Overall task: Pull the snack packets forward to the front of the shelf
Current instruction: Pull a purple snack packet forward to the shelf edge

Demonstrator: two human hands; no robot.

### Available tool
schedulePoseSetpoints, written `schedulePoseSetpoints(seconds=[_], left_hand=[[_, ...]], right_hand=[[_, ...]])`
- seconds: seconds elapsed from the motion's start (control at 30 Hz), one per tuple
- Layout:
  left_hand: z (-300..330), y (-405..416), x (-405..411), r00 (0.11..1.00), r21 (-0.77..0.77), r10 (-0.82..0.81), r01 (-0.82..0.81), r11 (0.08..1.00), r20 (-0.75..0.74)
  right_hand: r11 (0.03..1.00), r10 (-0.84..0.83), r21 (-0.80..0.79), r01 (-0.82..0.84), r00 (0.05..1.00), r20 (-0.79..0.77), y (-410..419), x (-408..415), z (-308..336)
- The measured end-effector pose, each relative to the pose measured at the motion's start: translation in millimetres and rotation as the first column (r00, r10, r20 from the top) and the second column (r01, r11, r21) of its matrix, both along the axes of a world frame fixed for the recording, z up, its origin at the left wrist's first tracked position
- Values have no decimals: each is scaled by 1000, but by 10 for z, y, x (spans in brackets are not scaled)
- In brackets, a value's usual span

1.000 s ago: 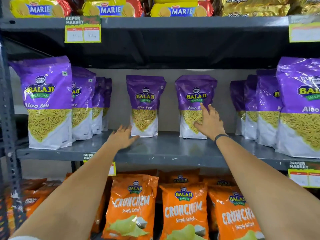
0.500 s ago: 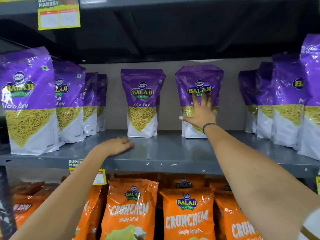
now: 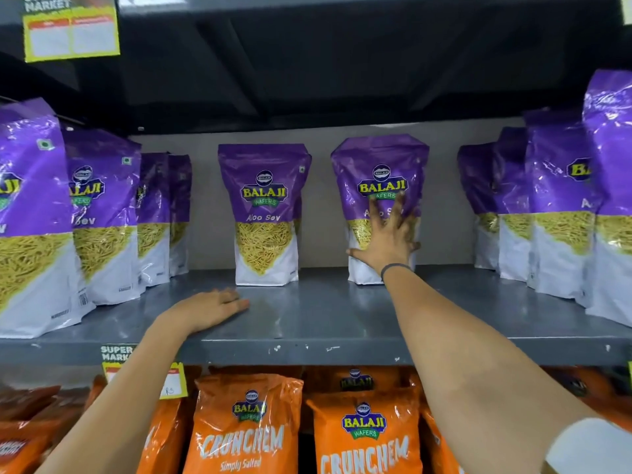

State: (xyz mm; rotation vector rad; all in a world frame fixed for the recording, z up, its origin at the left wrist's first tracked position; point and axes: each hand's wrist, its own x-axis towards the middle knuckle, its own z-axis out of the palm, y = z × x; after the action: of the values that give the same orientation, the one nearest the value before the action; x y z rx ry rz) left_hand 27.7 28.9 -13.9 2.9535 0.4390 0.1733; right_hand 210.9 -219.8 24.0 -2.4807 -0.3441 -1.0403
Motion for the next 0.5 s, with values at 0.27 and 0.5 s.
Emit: schedulePoseSetpoints(seconds=[0.27, 0.5], left_hand=[[6, -25, -27, 999, -72, 9, -6, 997, 35], [28, -48, -37, 999, -68, 24, -22, 997, 28]], right_hand=[[1000, -14, 23, 14, 1000, 14, -30, 2, -12], [1000, -10, 28, 10, 1000, 1, -51, -54, -1]])
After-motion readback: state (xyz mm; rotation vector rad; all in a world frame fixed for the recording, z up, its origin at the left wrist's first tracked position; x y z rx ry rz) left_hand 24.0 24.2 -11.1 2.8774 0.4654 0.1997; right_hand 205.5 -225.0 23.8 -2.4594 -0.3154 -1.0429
